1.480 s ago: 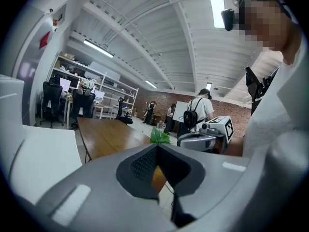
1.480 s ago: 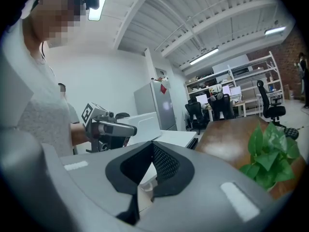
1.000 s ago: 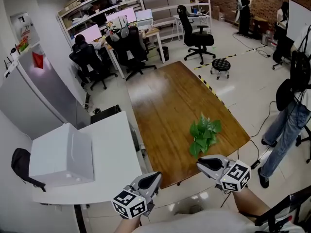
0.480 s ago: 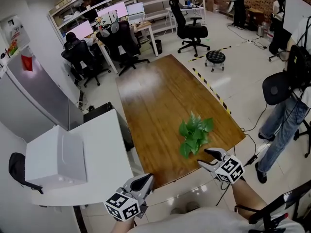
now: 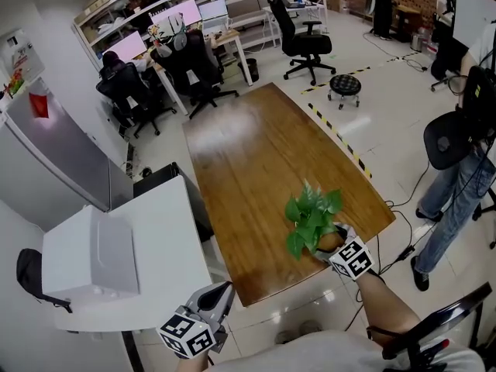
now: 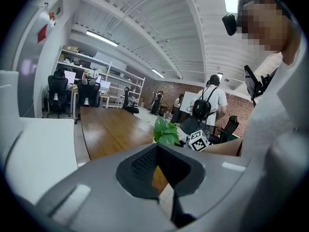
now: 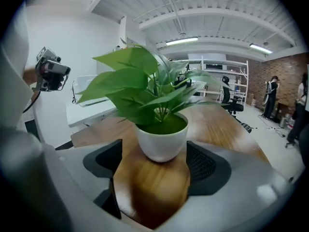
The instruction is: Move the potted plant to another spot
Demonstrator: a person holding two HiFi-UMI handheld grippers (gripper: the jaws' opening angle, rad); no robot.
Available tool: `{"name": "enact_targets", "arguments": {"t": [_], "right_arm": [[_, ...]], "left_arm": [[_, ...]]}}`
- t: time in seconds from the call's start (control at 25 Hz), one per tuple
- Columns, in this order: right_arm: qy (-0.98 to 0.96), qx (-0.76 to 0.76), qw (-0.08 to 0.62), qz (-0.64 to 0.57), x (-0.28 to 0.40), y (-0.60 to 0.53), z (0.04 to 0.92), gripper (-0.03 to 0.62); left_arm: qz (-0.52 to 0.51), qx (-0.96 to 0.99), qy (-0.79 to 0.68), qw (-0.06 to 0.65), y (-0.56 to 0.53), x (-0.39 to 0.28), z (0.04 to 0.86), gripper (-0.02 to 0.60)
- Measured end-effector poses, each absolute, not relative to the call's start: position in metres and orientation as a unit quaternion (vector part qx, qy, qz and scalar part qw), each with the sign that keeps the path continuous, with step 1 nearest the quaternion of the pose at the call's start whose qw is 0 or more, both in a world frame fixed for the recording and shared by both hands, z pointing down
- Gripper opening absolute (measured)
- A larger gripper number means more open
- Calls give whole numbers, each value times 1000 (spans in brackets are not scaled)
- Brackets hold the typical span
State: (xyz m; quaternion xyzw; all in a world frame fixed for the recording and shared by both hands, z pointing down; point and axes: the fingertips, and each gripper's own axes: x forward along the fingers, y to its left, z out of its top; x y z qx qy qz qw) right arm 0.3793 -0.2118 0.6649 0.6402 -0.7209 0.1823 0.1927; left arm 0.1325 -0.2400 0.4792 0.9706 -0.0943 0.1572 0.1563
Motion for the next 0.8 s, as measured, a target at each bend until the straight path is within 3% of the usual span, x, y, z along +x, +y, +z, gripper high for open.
{"name": "enact_targets", "arguments": {"t": [0.32,0.8], "right_arm": [[-712,650,194,184,383,-241,679,457],[-719,643,181,194,384,-260,692,482]], "left_arm": [[170,969,-84,158,-238,135,485,-4],[185,967,-81,154,-242,139,487,-3]]}}
